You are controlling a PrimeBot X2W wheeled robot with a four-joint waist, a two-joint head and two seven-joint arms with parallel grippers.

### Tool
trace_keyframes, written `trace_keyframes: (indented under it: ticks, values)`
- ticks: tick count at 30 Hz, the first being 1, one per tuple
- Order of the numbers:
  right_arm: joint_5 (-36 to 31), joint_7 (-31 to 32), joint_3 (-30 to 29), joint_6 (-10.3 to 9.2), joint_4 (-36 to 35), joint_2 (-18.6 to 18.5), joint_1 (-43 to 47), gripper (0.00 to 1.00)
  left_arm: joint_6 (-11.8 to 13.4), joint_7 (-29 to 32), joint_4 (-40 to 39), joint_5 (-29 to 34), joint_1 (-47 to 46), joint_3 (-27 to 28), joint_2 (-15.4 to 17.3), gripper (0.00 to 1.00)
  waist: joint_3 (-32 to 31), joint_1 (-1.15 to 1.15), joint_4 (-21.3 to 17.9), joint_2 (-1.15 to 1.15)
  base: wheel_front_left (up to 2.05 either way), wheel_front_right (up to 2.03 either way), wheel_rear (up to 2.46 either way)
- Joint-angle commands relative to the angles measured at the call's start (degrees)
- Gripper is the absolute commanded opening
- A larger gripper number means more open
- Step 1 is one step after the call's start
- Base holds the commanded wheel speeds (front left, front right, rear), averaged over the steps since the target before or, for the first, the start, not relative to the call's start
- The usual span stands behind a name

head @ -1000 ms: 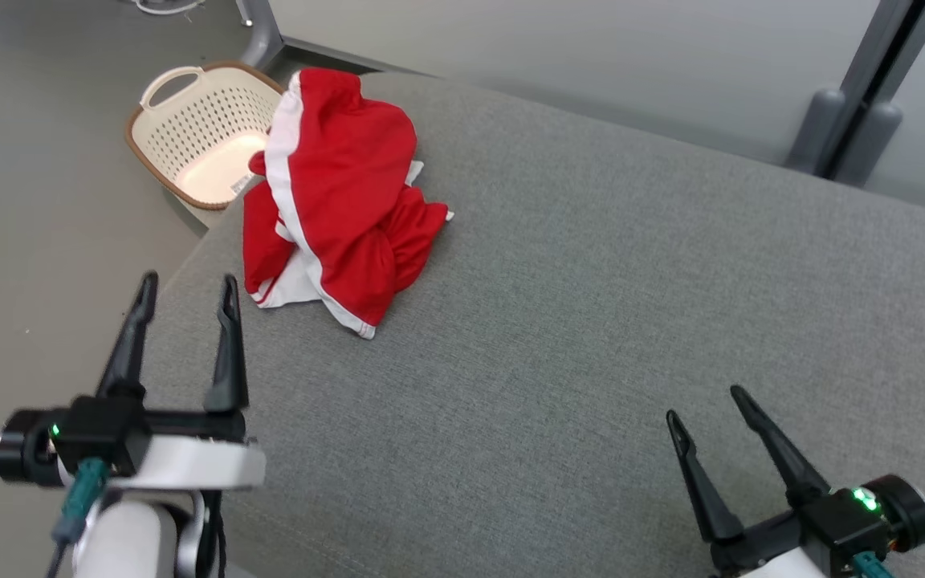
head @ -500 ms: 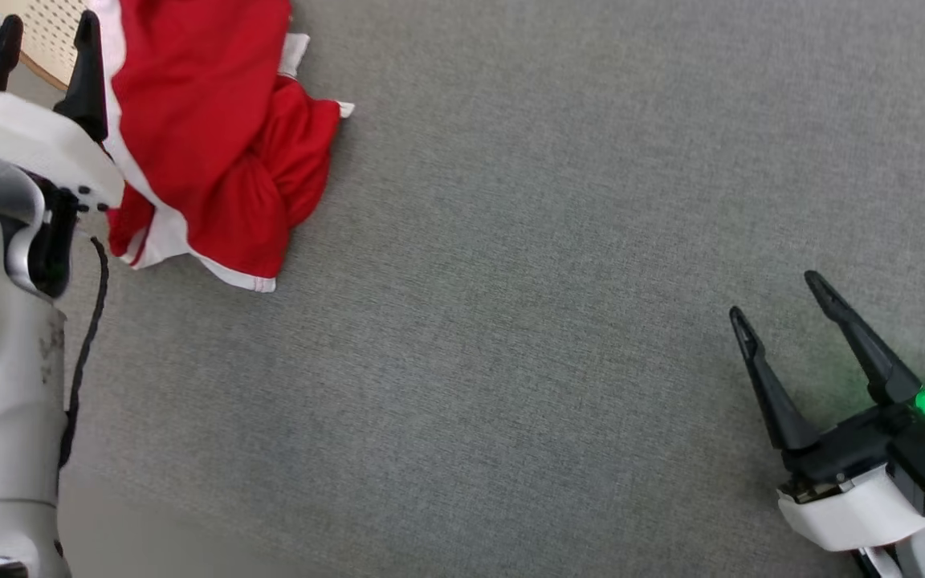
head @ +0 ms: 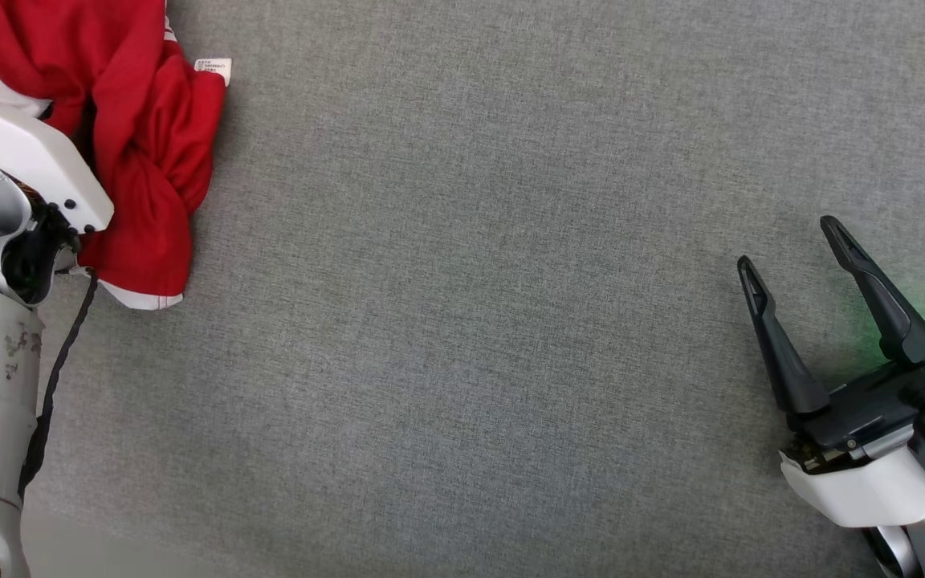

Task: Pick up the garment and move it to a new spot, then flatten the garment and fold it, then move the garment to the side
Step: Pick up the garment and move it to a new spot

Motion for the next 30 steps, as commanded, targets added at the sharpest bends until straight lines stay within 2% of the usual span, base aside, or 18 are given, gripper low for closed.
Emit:
trace_keyframes:
  ticks: [1,5,7,13,18,20,25,26,30]
  values:
    - [0.09,0.42,-0.58,-0.16,2.35,-0.69,0.93,1.0,-0.01,-0.26,-0.16,-1.85,0.94,-1.2,0.12,0.0,-0.09,0.0,-0.21,0.0,0.0,0.0,0.0]
    - [0.34,0.41,-0.18,-0.15,2.66,0.15,0.7,1.0,-0.01,-5.6,-3.15,-6.69,1.88,-2.98,0.77,0.0,-1.75,0.0,-0.39,0.0,0.0,0.0,0.0]
    - [0.51,0.28,0.58,-0.15,2.87,1.55,0.28,1.0,-0.02,-9.35,-6.59,-11.46,3.43,-3.68,1.12,0.0,-4.48,0.0,-0.97,0.0,0.0,0.0,0.0]
    - [1.15,0.21,1.0,-0.15,4.16,4.61,0.77,1.0,-0.01,-11.94,-18.98,-18.82,8.96,-6.18,4.48,0.0,-11.38,0.0,-2.9,0.0,0.0,0.0,0.0]
    - [1.64,0.21,1.26,-0.15,4.98,7.54,1.54,1.0,0.51,-13.86,-28.51,-20.04,15.07,-5.22,7.42,0.0,-17.47,0.0,-5.82,0.0,0.0,0.0,0.0]
    - [1.68,0.21,0.96,-0.15,4.9,8.47,1.62,1.0,1.77,-13.83,-32.95,-20.82,17.39,-4.46,7.6,0.0,-19.44,0.0,-7.26,0.0,0.0,0.0,0.0]
    - [1.74,0.21,1.14,-0.14,4.34,10.34,1.32,1.0,6.94,-14.0,-44.37,-21.78,23.48,-2.71,6.74,0.0,-23.13,0.0,-11.4,0.0,0.0,0.0,0.0]
    - [1.74,0.21,1.14,-0.14,4.34,10.34,1.32,1.0,6.94,-14.0,-44.37,-21.78,23.48,-2.71,6.74,0.0,-23.13,0.0,-11.4,0.0,0.0,0.0,0.0]
    - [1.88,0.21,0.97,-0.15,4.45,11.38,1.82,1.0,11.54,-13.69,-52.04,-22.2,27.05,-3.66,3.21,0.0,-24.92,0.0,-14.69,0.0,0.0,0.0,0.0]
